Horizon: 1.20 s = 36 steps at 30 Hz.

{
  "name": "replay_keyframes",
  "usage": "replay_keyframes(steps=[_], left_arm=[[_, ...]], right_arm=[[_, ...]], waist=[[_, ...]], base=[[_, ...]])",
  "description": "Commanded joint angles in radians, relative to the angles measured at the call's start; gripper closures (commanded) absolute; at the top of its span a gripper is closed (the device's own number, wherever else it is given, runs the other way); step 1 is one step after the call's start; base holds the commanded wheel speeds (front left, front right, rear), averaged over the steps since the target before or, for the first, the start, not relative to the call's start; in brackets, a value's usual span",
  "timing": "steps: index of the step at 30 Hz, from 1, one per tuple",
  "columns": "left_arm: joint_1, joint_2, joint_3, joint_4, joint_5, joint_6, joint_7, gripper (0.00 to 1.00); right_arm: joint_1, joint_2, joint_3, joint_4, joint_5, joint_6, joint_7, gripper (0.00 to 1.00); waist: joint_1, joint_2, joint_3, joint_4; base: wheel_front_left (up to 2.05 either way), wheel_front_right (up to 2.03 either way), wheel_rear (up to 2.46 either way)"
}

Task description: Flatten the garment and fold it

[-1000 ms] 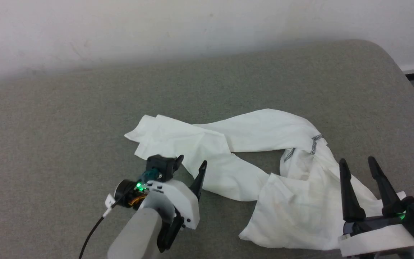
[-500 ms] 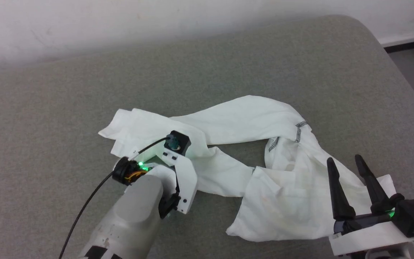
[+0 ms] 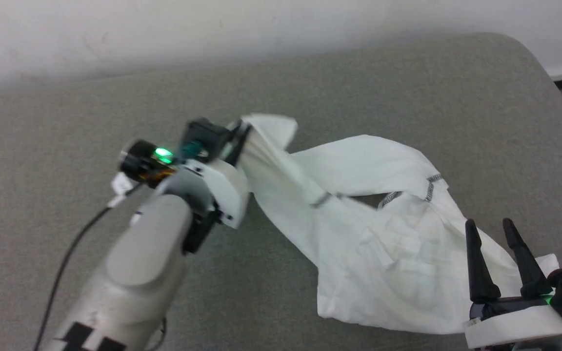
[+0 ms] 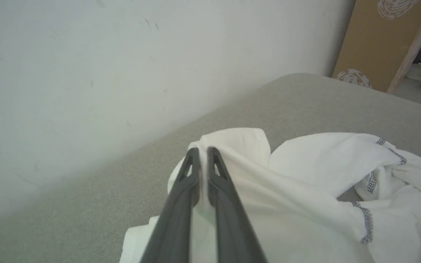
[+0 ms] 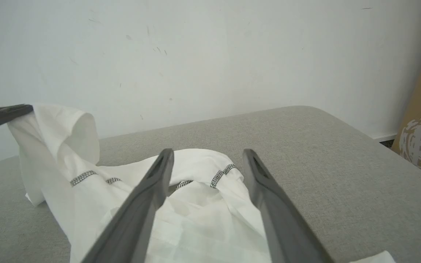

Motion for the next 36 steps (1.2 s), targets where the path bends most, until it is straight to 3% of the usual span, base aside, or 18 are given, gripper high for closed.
replay_keyframes(steps=[1,6,9,12,16,20,21,22,23,29,32,36], left_arm=[[0.019,0.036,0.022,-0.052,0.000,0.026,-0.010,1.00],[0.135,0.179,0.167,-0.348,-0.030,0.160,0.011,1.00],[0.258,0.245,0.278,-0.446,-0.075,0.258,0.064,1.00],[0.416,0.277,0.384,-0.454,-0.148,0.327,0.100,1.00],[0.590,0.251,0.478,-0.372,-0.249,0.367,0.102,1.00],[0.680,0.204,0.503,-0.271,-0.316,0.349,0.092,1.00],[0.691,0.189,0.502,-0.255,-0.326,0.344,0.089,0.81],[0.697,0.176,0.502,-0.247,-0.334,0.338,0.076,0.55],[0.697,0.168,0.505,-0.242,-0.337,0.327,0.048,0.00],[0.672,0.111,0.481,-0.302,-0.296,0.237,-0.199,0.00],[0.659,0.083,0.478,-0.365,-0.244,0.194,-0.237,0.00],[0.678,-0.023,0.526,-0.544,-0.101,0.141,-0.240,0.00]], right_arm=[[0.009,0.003,-0.003,0.001,0.006,-0.001,-0.006,0.00],[0.022,0.003,-0.009,0.000,0.017,-0.001,-0.004,0.00],[0.024,0.003,-0.005,0.002,0.023,-0.001,0.002,0.00],[0.021,0.003,0.004,0.004,0.027,-0.001,0.005,0.00],[0.015,0.003,0.007,0.012,0.028,-0.001,0.009,0.00],[0.015,0.003,0.000,0.018,0.023,-0.001,0.016,0.00],[0.015,0.003,-0.001,0.018,0.021,-0.001,0.018,0.00],[0.015,0.003,-0.002,0.018,0.018,-0.001,0.021,0.00],[0.014,0.003,-0.005,0.016,0.016,-0.001,0.023,0.00],[0.001,0.003,-0.004,0.010,-0.004,-0.001,0.052,0.00],[-0.016,0.003,0.005,0.028,-0.009,-0.001,0.088,0.00],[-0.080,0.002,0.036,0.108,0.004,-0.001,0.203,0.00]], waist=[[-0.0002,0.0000,-0.027,0.034],[-0.0002,0.0000,-0.035,0.055],[-0.0002,0.0000,-0.032,0.057],[-0.0002,0.0000,-0.022,0.049],[-0.0002,0.0000,-0.011,0.037],[-0.0002,0.0000,-0.010,0.032],[-0.0002,0.0000,-0.011,0.032],[-0.0002,0.0000,-0.012,0.033],[-0.0002,0.0000,-0.012,0.035],[-0.0002,0.0000,-0.031,0.053],[-0.0002,0.0000,-0.043,0.059],[-0.0002,0.0000,-0.056,0.073]], base=[[0.00,0.00,0.00],[0.00,0.00,0.00],[0.00,0.00,0.00],[0.00,0.00,0.00],[0.00,0.00,0.00],[0.00,0.00,0.00],[0.00,0.00,0.00],[0.00,0.00,0.00],[0.00,0.00,0.00],[0.00,0.00,0.00],[0.00,0.00,0.00],[0.00,0.00,0.00]])
